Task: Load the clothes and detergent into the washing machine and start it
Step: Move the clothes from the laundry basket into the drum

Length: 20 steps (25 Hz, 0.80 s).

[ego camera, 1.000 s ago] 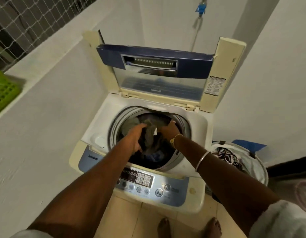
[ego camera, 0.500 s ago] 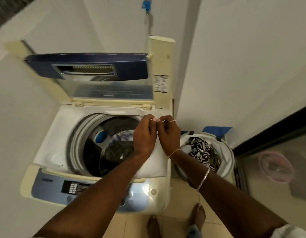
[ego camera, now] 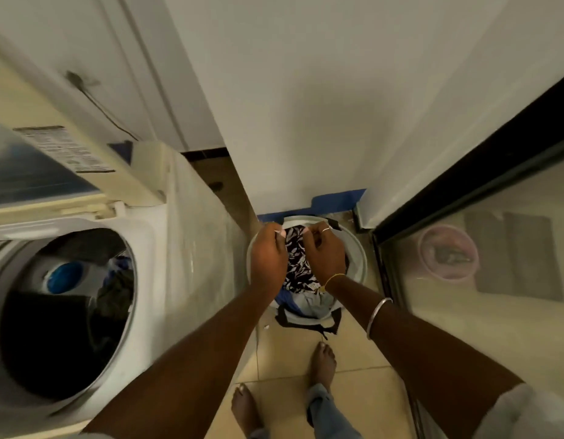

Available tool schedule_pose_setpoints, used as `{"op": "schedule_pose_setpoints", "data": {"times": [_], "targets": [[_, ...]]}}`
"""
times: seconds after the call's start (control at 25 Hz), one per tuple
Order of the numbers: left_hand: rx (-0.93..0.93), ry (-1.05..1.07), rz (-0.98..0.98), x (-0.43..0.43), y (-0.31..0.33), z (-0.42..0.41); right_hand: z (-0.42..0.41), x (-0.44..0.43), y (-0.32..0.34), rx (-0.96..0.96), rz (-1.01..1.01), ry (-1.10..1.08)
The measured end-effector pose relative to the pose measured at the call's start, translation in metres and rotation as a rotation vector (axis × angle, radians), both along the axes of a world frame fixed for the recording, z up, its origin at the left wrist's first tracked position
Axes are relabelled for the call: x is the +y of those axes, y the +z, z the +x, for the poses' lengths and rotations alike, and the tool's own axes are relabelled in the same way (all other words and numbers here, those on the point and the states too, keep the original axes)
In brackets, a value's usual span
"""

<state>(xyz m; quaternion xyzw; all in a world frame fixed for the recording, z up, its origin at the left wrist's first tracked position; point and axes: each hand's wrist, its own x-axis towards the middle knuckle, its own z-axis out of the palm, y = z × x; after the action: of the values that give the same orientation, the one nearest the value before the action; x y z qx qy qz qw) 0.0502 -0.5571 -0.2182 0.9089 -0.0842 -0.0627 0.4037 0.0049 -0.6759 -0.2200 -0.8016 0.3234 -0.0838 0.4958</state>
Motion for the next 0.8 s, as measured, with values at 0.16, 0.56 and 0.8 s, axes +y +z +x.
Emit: {"op": "schedule_pose_setpoints", "data": {"times": [0.16,0.56,0.8], "targets": [[0.216,-0.033,0.096,-0.013,-0.105,0.003,0.007,-0.038,-0.121,0.254,-0.042,0.137],[0.566,-0.235,0.113,0.018,-0.262,-0.007,0.022,-0.011,-0.330,0.722,-0.097,0.515],[0.564,-0.361,0.064,0.016,-0.262,-0.001,0.022,-0.014,-0.288,0.398,-0.041,0.308]]}}
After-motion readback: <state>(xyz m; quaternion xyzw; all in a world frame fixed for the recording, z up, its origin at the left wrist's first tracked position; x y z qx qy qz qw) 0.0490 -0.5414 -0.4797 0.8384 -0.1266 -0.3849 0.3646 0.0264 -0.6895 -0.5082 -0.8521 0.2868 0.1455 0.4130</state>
